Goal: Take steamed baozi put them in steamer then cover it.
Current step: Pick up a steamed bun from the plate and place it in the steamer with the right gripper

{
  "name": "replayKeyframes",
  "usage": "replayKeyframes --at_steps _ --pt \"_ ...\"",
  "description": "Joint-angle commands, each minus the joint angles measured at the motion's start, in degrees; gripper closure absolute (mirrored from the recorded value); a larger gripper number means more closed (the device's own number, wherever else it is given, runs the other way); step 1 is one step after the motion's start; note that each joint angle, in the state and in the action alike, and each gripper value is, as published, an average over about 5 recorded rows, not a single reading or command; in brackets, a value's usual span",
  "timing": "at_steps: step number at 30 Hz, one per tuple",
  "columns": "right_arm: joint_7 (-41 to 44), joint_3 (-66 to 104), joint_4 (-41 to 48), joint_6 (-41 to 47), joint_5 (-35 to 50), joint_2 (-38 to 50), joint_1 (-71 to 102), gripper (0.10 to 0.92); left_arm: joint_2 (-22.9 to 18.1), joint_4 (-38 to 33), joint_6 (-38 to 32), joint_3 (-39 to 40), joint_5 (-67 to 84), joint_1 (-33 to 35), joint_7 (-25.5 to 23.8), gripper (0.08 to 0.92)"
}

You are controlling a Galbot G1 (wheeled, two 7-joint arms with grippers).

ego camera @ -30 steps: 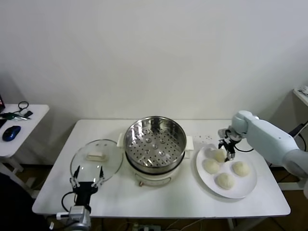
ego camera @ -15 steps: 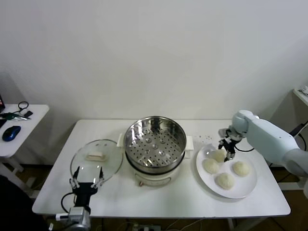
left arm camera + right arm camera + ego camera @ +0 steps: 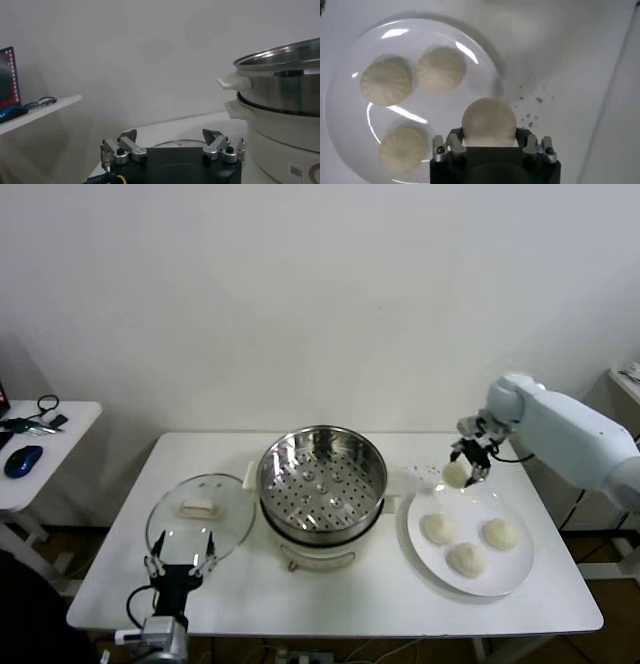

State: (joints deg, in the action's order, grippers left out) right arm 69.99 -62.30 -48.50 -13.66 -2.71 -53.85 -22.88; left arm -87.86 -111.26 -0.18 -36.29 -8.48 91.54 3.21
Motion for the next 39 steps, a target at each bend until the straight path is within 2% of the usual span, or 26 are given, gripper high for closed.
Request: replayKeyframes --at_steps 1,10,17,25,39 --pt "1.0 -6.1 -5.2 -10.1 0.7 -4.1 -13.5 0.347 0.2 0.1 -0.1 0.5 -0.6 0.7 0.0 0.177" --pt "0.6 -5.8 -12.3 -16.4 -3.8 -12.0 -16.2 0.344 0.1 -0.1 0.0 0.7 -0.8 1.6 0.2 0.177" --pt "-0.3 -3.1 -16.6 -19.6 -11.4 -19.1 -12.9 0.346 0.6 -0.4 0.0 0.8 -0.6 2.3 0.1 0.177" --pt "-1.1 -2.1 -13.2 -22.4 -18.1 -26.0 -7.4 0.344 1.6 -0.9 -0.3 0.4 0.7 3.1 0.1 0.177" --pt "-2.4 -1.1 -6.3 -25.2 -27.6 -30.4 0.0 0.338 2.6 -1.2 -0.7 -0.5 1.3 3.9 0.2 0.177"
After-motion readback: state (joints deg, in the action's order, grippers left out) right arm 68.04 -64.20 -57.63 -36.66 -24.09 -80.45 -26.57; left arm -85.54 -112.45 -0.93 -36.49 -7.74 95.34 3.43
